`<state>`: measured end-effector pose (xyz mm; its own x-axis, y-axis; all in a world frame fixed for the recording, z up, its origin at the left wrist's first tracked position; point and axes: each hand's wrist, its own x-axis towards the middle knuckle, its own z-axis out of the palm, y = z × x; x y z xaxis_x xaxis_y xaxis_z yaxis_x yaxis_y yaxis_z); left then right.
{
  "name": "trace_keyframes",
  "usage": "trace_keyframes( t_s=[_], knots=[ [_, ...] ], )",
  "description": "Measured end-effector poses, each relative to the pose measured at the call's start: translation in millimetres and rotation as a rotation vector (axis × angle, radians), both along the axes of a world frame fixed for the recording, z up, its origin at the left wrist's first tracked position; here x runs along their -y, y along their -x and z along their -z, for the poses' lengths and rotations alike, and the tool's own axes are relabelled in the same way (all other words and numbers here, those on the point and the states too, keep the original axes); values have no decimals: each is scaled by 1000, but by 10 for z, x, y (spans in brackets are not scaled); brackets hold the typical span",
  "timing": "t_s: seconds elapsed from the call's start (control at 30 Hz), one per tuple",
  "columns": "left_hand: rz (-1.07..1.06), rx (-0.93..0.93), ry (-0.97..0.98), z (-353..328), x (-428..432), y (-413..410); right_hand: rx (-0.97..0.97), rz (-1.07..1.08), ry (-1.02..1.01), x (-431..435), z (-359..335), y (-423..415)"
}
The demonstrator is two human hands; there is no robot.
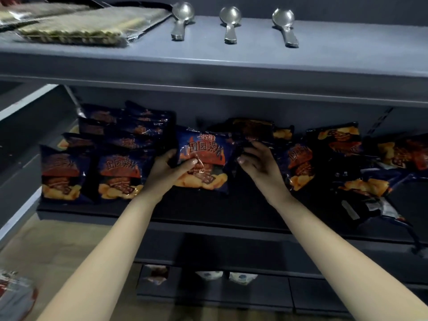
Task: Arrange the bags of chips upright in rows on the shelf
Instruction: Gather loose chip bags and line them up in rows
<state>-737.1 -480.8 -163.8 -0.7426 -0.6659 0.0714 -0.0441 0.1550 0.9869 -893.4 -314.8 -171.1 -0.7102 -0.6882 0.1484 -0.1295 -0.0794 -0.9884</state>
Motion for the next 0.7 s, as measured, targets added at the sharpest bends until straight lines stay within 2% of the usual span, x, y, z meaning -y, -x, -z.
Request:
trace_keyframes(
  t_s=[0.07, 0.17, 0.27, 0.43, 0.57, 0.7],
  knots=[
    [-35, -47, -59, 39, 3, -45, 62, -146, -46, 86, -5, -110],
    [-58, -1, -76, 130, 2, -90, 101, -268, -33, 249, 71, -325],
    [-61, 33, -54, 204, 24, -139, 183, -234, 21, 382, 224, -405],
    [-23, 111, 9, 324, 114, -204, 264, -184, -67, 481, 465, -383],
    [-4, 232, 171, 403, 171, -197, 245, -91, -104, 578, 491, -299],
    [27, 365, 453, 499, 181, -204, 258, -26, -45, 703, 372, -149]
  ],
)
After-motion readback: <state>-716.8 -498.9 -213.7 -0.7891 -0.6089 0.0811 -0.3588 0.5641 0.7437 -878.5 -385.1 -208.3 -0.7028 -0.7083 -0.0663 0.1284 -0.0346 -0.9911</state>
